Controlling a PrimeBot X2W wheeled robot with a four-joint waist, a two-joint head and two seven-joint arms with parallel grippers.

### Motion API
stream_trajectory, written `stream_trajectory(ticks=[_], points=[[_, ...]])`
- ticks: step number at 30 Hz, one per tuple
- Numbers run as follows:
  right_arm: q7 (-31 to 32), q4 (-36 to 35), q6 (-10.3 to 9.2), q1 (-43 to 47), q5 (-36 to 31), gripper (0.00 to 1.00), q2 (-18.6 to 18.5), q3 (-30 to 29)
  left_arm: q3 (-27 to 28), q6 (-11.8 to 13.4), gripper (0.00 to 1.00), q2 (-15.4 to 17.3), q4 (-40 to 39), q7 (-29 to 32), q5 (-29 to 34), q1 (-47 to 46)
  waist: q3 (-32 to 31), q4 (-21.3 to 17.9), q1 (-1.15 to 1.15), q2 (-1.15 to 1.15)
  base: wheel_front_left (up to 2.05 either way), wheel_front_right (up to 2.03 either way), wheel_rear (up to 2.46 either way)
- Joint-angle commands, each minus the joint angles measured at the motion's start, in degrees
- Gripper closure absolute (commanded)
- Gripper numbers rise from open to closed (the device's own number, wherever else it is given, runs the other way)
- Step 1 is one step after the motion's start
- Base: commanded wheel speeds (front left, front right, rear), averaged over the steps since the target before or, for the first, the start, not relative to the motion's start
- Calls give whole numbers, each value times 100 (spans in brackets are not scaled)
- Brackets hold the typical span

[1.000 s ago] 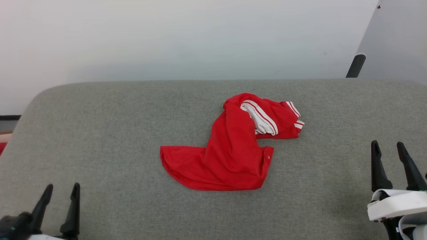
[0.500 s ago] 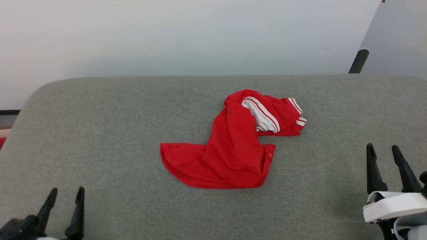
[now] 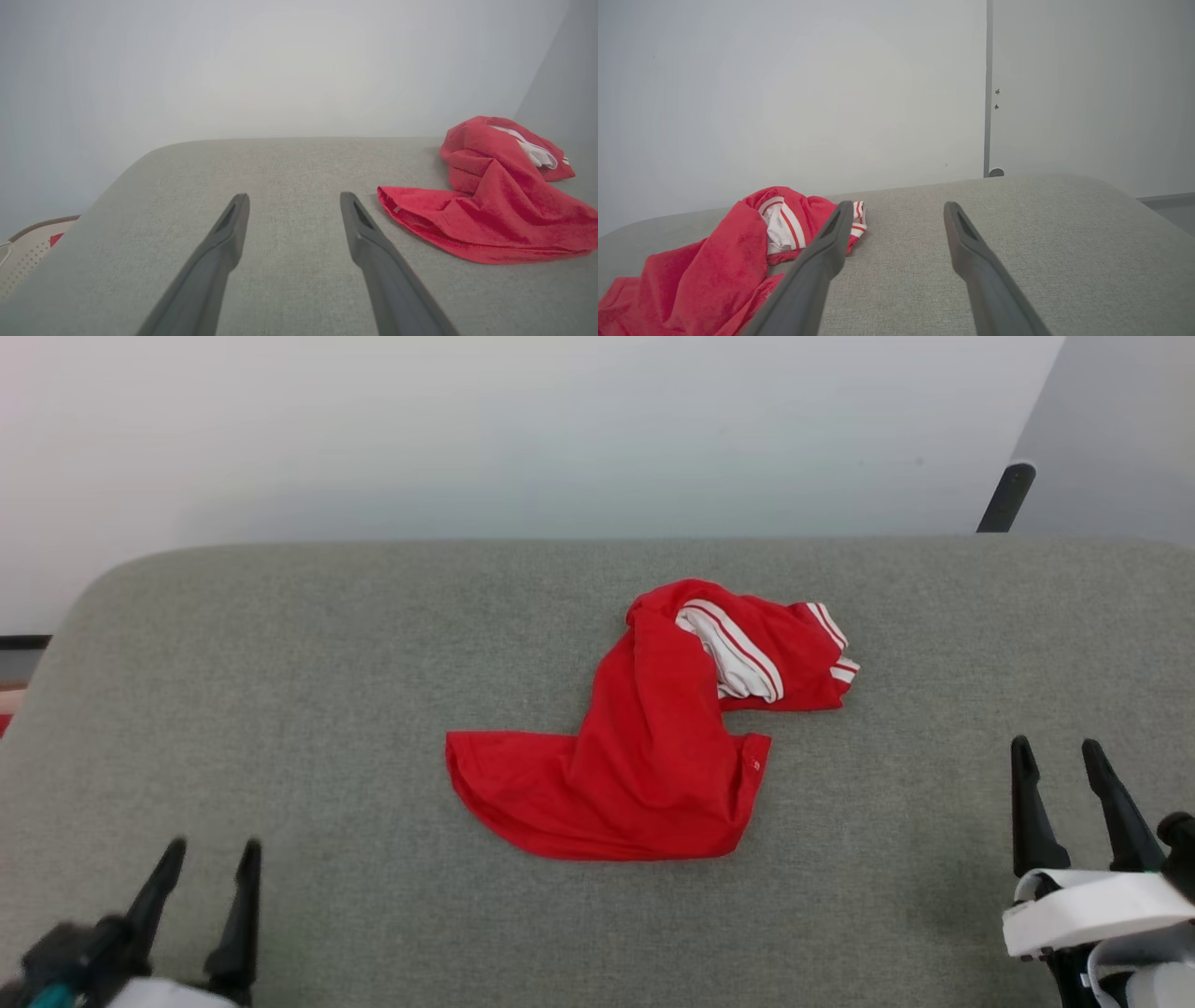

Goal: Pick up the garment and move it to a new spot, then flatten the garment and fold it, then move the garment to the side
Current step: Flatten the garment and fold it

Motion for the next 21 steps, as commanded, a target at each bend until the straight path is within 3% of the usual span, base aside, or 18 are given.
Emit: stream_trajectory(ticks=[1, 6, 10, 15, 21], points=[[-20, -1, 3, -120, -18, 0, 27, 27, -111, 3, 0, 73, -56, 2, -64, -169, 60, -26, 0, 0, 0, 0, 0], [-39, -38, 3, -243, -54, 0, 92, 89, -858, 5, 0, 528, -127, 129, -213, -903, 270, -102, 0, 0, 0, 0, 0], [-50, -80, 3, -386, -8, 0, 184, 156, -1697, 7, 0, 969, -198, 581, -251, -1908, 541, -241, 0, 0, 0, 0, 0], [-73, -49, 3, -632, 43, 0, 326, 280, -3208, 7, 0, 1377, -216, 1553, -547, -3438, 972, -530, 0, 0, 0, 0, 0], [-88, -48, 3, -804, 113, 0, 478, 360, -5384, 8, 0, 1614, -152, 2959, -1467, -5096, 1307, -885, 0, 0, 0, 0, 0]])
